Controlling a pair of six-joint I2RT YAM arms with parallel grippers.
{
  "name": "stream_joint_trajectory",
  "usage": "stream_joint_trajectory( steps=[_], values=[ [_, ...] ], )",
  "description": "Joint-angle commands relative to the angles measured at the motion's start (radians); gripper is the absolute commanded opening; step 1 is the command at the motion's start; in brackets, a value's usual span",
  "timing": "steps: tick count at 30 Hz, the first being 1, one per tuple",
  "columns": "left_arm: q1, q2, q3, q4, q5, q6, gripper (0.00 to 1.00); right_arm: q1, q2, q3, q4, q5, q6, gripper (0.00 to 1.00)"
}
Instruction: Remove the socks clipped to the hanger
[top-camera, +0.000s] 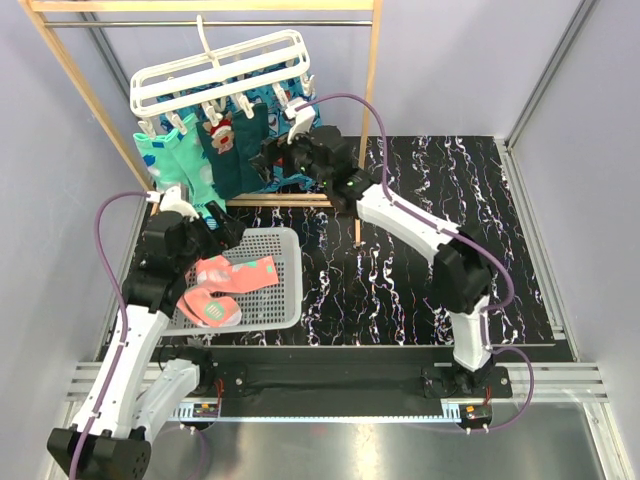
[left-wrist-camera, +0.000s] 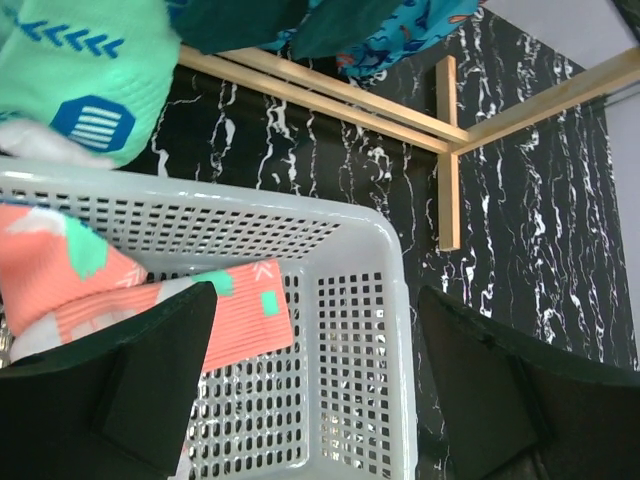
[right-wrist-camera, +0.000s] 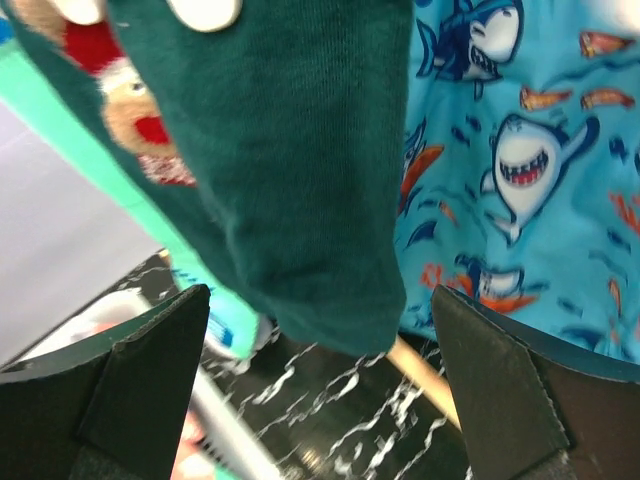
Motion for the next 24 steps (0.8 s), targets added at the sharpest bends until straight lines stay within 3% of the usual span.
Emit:
stream_joint_trajectory(
  steps=[1,3,12,16,17,20,24],
  values=[
    [0.007,-0.011,-0.005,0.085,0.079,0.039,0.88,0.006,0.065,0.094,0.08,0.006,-0.08,0.99],
    [0.007,-0.026,-0.043,0.129,0.148,0.013,0.88,0.006,0.132,0.164,0.081,-0.043,-0.122,1.0],
    [0.008,-0.029,-0.043,0.143,0.157,0.008,0.88,0.006,0.209,0.269,0.077,-0.025,-0.124,0.95],
    [0.007,-0.039,-0.03,0.127,0.161,0.019,0.87,0.006,0.221,0.295,0.061,-0.039,-0.124,0.74],
    [0.007,-0.04,-0.022,0.117,0.154,0.027,0.87,0.006,0.212,0.289,0.055,-0.043,-0.124,0.56],
    [0.007,-0.052,-0.002,0.088,0.125,0.039,0.86,0.006,0.157,0.228,0.052,-0.063,-0.124,0.3],
    [0.007,-0.057,0.032,0.073,0.075,0.056,0.86,0.006,0.059,0.128,0.046,-0.086,-0.109,0.15]
  ],
)
